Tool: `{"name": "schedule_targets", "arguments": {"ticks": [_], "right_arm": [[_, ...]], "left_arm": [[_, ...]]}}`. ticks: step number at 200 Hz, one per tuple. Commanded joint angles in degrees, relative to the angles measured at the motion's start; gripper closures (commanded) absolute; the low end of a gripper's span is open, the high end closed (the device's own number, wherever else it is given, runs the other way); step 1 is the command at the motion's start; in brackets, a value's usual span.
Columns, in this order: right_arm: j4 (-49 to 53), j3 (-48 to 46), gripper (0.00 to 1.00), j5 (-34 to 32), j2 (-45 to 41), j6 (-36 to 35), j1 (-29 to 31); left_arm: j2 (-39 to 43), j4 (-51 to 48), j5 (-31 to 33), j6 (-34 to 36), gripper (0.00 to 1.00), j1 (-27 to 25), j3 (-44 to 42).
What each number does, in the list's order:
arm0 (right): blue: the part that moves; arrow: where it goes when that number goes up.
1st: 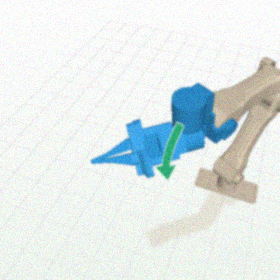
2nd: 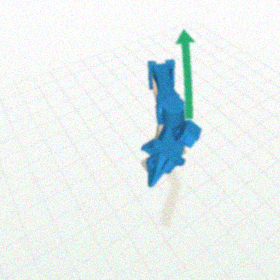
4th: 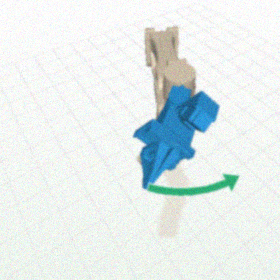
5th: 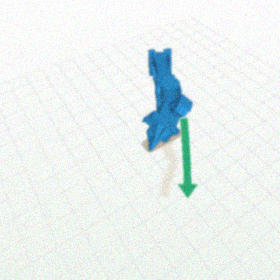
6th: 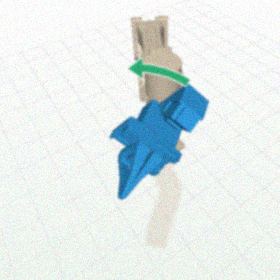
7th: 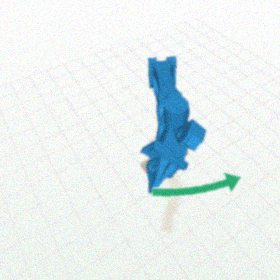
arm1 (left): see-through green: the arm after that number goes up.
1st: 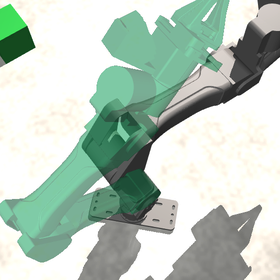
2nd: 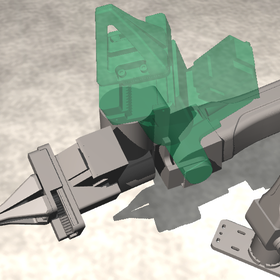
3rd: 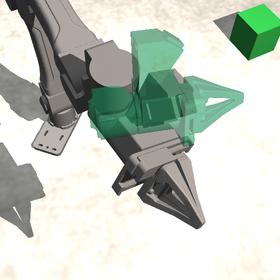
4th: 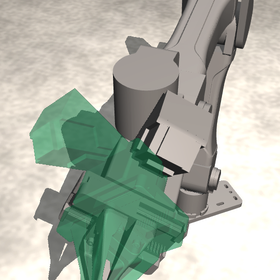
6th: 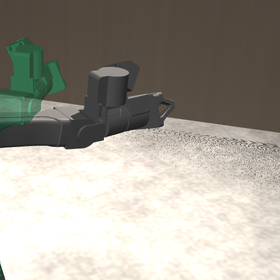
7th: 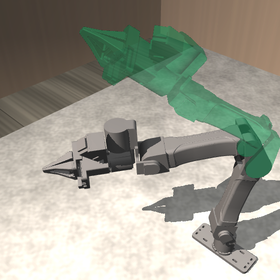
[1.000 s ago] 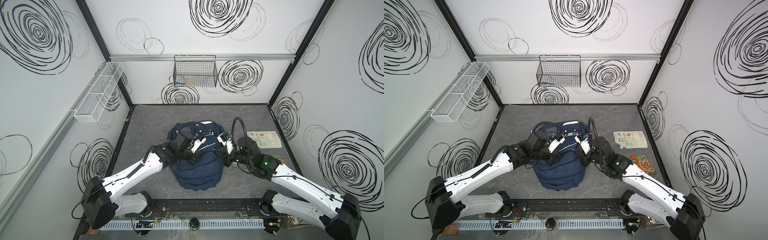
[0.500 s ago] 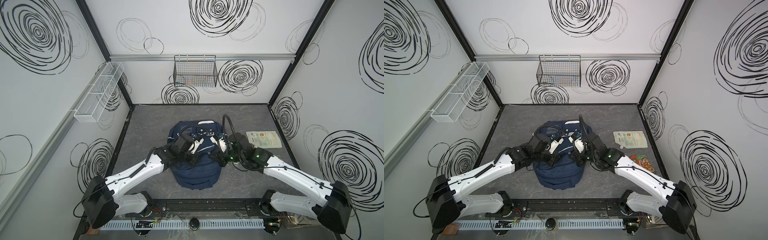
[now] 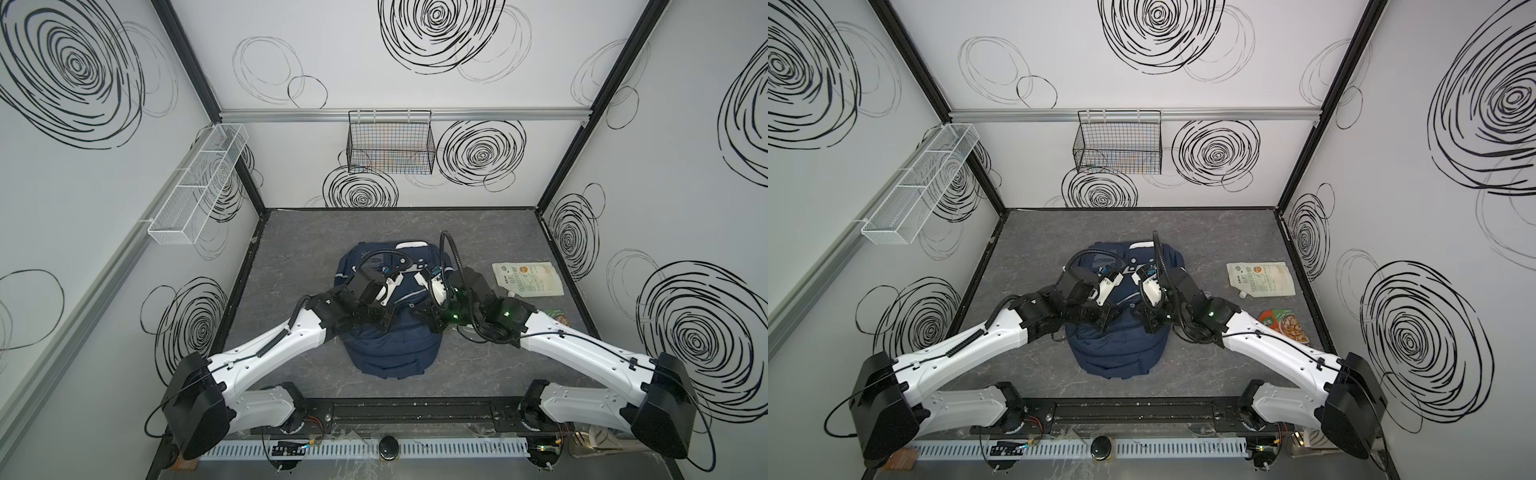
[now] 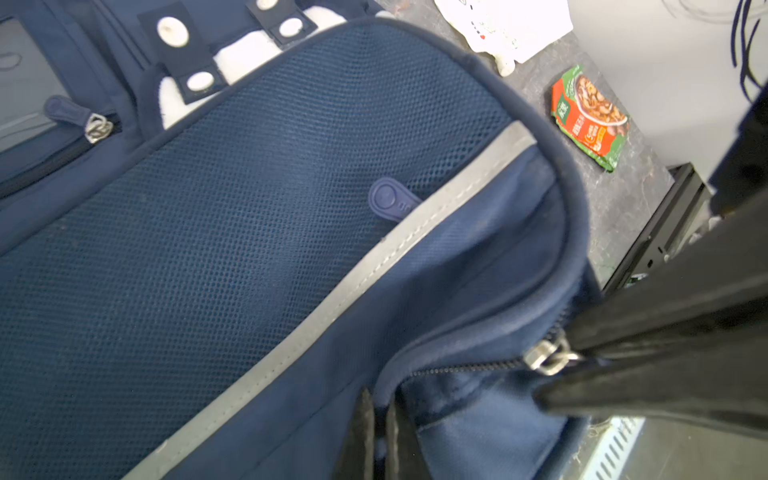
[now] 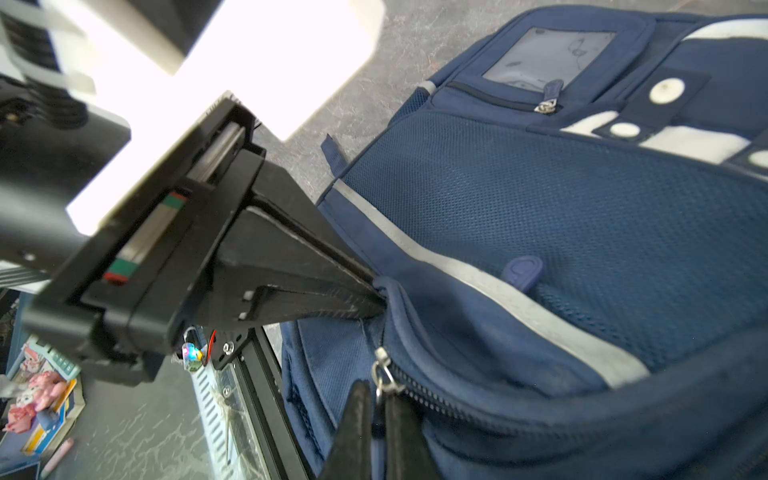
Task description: Pack the student bag
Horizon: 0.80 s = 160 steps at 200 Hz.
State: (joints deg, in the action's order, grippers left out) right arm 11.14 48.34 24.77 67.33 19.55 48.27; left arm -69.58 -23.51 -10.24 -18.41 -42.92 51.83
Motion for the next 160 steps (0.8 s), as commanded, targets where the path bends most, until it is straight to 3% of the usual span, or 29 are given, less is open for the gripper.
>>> {"name": "schedule_targets", "arguments": {"ticks": [1,32,73,122,160], "right_arm": [[-14.4,-0.1,0.97,8.0,0.4,-0.6,4.1],[-9.4,0.4,0.97,2.8,-0.6,-5.9,2.6],[-6.6,2.0,0.97,5.6,1.4,-11.5,-3.3],[-8.9,5.0,0.98,6.1,6.2,-17.3,-5.6],[-9.9,8.4,0.98,3.8,11.6,-24.7,-6.6]], "left_arm": [[3.3,19.1,-4.3,-4.7,1.00,0.3,2.3],[7.6,18.7,-5.4,-7.6,1.00,4.1,1.6],[10.5,17.4,-7.6,-9.9,1.00,6.2,1.7],[12.6,14.7,-4.9,-12.9,1.00,6.1,2.2],[6.8,22.8,-5.7,-17.7,1.00,6.3,-2.7]]}}
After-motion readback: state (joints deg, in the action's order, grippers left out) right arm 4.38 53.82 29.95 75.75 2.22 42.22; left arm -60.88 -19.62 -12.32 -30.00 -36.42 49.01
